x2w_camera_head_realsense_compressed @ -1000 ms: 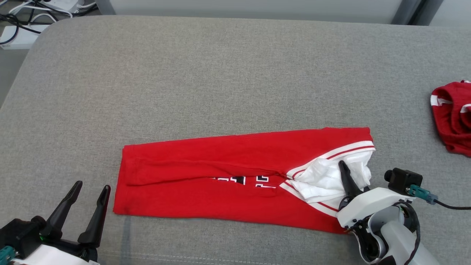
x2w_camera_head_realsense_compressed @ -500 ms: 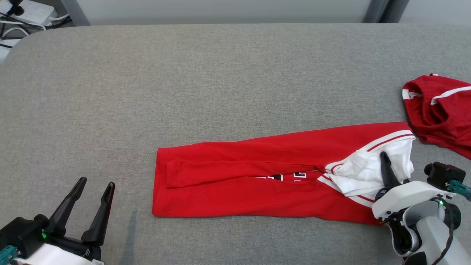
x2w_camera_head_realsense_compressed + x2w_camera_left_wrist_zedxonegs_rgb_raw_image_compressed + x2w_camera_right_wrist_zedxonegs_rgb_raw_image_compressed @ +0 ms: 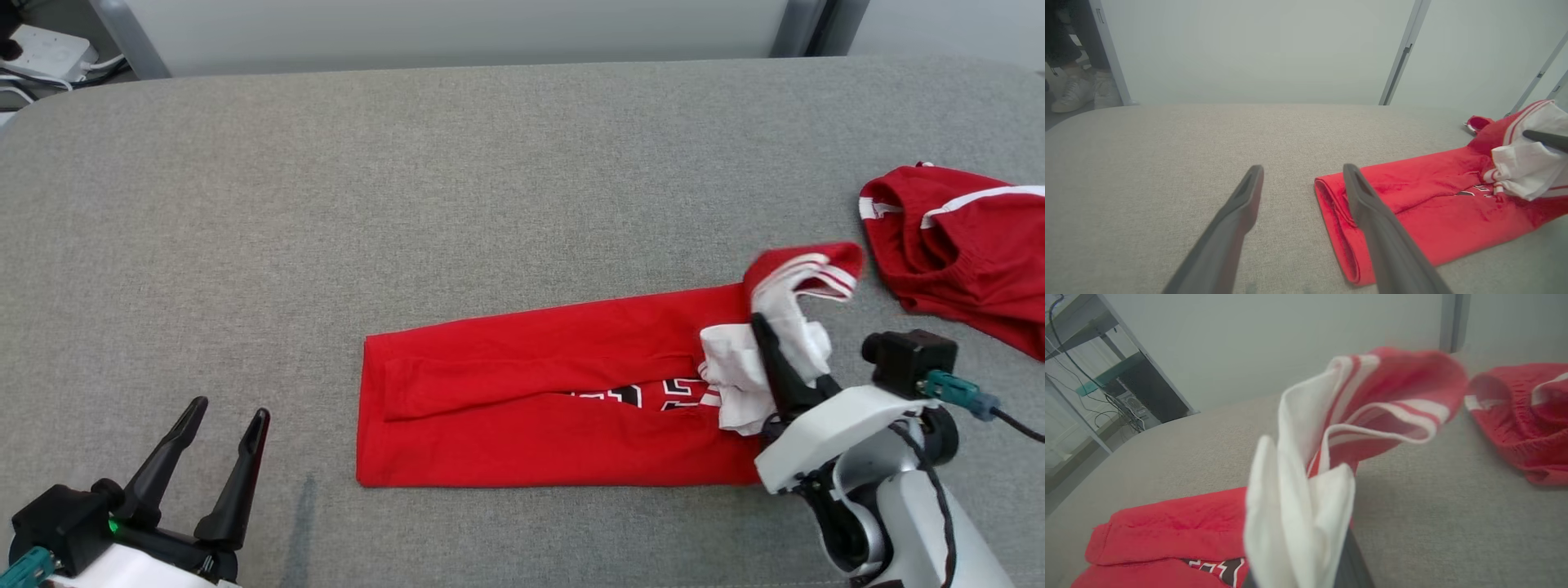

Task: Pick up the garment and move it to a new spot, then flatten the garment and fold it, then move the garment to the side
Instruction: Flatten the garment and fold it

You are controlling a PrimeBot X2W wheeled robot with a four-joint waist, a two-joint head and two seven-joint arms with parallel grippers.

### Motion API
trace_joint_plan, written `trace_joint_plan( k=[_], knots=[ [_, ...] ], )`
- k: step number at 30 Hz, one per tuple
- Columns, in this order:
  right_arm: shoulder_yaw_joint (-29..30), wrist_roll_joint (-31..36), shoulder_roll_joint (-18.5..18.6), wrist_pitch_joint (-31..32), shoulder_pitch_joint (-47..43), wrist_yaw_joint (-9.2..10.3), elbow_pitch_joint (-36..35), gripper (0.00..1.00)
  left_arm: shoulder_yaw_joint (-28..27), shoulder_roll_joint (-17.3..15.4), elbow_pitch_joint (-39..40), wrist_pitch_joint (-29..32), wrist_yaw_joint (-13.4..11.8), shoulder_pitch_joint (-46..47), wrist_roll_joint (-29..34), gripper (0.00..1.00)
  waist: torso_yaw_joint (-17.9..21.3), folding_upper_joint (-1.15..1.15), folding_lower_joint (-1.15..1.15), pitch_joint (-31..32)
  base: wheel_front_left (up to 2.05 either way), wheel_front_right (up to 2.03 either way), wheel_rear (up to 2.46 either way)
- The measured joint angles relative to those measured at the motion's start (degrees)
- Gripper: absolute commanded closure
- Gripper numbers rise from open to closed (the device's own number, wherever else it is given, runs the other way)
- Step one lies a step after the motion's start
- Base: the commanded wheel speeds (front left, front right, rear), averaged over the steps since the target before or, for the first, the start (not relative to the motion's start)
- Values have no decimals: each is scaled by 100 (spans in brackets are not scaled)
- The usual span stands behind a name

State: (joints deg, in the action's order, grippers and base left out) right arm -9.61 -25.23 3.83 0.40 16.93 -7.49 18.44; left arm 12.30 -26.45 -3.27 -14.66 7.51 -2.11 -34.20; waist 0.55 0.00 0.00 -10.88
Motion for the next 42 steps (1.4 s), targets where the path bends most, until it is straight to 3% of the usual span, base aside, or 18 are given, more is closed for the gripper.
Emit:
trace_joint_plan(
  k=[5, 11, 33, 34, 36, 42],
  knots=[
    [-809, -158, -13, 517, -102, 0, -639, 100, 111, 4, -32, 0, 0, 1, -1, 0, -132, 0, 0, 11, 0, 0, 0],
    [-1349, -182, -25, 739, -32, 0, -613, 100, 213, 16, -25, 0, 0, 18, -1, 0, -366, 0, 0, -11, 0, 0, 0],
    [-3453, -1902, 8, -441, 1911, 1, 1571, 100, 641, 54, -67, 0, 0, 382, -113, 0, -1504, 0, 0, -269, 0, 0, 0],
    [-3533, -1964, 13, -465, 1972, 1, 1647, 72, 643, 56, -73, 0, 0, 382, -120, 0, -1521, 0, 0, -283, 0, 0, 0],
    [-3675, -2132, 13, -526, 2073, 1, 1778, 0, 643, 56, -85, 0, 0, 382, -120, 0, -1533, 0, 0, -313, 0, 0, 0],
    [-4039, -2537, 15, -753, 2309, 1, 1830, 0, 557, 49, -86, 0, 0, 384, -120, 0, -1373, 0, 0, -359, 0, 0, 0]
  ],
)
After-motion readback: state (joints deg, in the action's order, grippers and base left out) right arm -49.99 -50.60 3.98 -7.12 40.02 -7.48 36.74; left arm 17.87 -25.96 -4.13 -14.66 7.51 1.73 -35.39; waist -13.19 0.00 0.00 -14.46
